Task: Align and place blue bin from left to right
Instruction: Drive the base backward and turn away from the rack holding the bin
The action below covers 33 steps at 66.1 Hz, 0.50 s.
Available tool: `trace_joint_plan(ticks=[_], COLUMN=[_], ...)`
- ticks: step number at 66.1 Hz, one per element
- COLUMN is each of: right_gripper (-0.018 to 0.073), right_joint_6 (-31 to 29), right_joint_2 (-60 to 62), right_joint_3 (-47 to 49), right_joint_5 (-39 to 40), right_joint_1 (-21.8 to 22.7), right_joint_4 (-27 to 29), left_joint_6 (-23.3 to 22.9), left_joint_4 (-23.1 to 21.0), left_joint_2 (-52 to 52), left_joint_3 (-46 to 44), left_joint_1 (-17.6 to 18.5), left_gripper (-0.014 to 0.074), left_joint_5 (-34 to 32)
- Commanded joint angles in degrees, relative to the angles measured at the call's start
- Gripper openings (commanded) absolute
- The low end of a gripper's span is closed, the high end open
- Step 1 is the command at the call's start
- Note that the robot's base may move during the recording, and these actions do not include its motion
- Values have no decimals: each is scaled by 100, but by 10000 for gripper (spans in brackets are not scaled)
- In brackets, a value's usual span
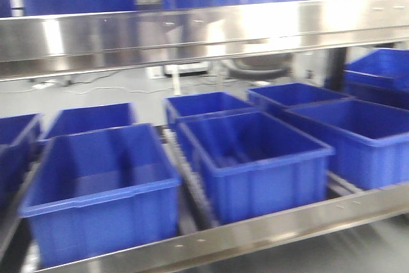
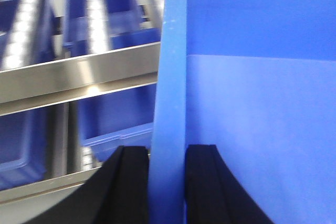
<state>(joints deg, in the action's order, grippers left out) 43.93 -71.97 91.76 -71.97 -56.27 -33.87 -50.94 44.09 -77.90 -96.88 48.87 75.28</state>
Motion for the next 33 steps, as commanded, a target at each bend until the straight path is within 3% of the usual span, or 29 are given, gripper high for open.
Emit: trace_joint_plan(ticks=[1, 33], right_gripper=[-166, -166], right_joint_6=[-6, -6], right_joint_2=[52, 52], right_joint_3=[62, 62], right_joint_5=[805, 805], right_joint_1=[-92, -92], right_joint_4=[78, 78], left_joint_6=[-59, -59], left_joint_4=[24, 24], left_joint_2=[-3, -3], left_joint_3=[-100, -100], left_joint_1=[41, 41], left_gripper=[-111, -111], left_joint_5=[-576, -576])
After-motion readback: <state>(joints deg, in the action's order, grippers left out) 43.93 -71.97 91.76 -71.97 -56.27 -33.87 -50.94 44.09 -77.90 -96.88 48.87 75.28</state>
